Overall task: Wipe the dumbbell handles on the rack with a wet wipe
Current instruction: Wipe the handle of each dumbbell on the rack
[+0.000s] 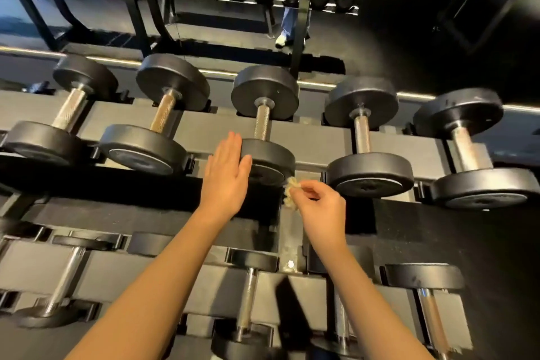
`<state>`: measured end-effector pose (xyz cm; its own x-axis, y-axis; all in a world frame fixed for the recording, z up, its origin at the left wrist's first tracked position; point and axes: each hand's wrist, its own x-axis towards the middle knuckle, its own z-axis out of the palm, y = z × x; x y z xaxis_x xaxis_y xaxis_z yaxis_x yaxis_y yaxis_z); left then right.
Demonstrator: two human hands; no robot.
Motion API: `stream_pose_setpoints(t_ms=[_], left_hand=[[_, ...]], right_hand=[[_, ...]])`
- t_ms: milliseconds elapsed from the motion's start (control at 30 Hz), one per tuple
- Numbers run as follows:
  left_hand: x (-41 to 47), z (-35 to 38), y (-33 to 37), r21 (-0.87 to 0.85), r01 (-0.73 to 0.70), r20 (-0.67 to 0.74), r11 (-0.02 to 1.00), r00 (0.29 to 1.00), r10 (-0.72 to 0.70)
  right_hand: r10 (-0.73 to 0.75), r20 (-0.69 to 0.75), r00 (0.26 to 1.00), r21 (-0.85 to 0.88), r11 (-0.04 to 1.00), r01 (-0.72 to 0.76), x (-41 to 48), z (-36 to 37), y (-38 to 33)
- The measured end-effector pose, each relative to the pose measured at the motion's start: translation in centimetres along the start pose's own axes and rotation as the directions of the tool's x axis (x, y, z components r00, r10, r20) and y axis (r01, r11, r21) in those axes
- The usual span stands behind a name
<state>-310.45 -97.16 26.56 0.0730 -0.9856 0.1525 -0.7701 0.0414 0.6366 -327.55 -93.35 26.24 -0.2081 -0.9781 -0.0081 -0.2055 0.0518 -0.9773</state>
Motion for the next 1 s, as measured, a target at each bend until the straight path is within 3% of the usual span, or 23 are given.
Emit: stream_pose_setpoints(t_ms=[300,433,633,767,867,1000], left_hand=[[8.6,-0.6,-0.4,-0.07,0.245,0.275,0.967,0.937,-0.217],[9.2,-0.5,-0.7,-0.184,0.276,0.265,0.943,0.938,-0.223],[9.3,0.0,-1.7,-0.224,0.257,0.262,0.94,0.945,-0.197],[9.5,0.3,-2.1,-0.254,0.28,0.281,0.926,0.937,-0.206],[9.6,0.4,-2.5,-0.322,0.303,0.289,0.897,0.934,-0.211],[9.4,0.3,-2.4,-0.376,0.323,0.272,0.869,0.935,-0.23]], right_hand=[[0.038,-0.147,0.988,-0.108,0.993,-0.054,8.1,4.0,-3.1],[0.005,-0.062,0.998,-0.236,0.972,-0.019,10.3,5.5,-3.5],[0.184,0.012,0.983,-0.314,0.934,-0.171,12.3,7.6,-4.1],[0.149,0.022,0.989,-0.368,0.921,-0.13,14.7,8.9,-4.7],[0.21,0.051,0.976,-0.418,0.893,-0.17,15.7,9.4,-4.5],[0.202,0.198,0.959,-0.567,0.822,-0.056,15.1,8.7,-4.2]])
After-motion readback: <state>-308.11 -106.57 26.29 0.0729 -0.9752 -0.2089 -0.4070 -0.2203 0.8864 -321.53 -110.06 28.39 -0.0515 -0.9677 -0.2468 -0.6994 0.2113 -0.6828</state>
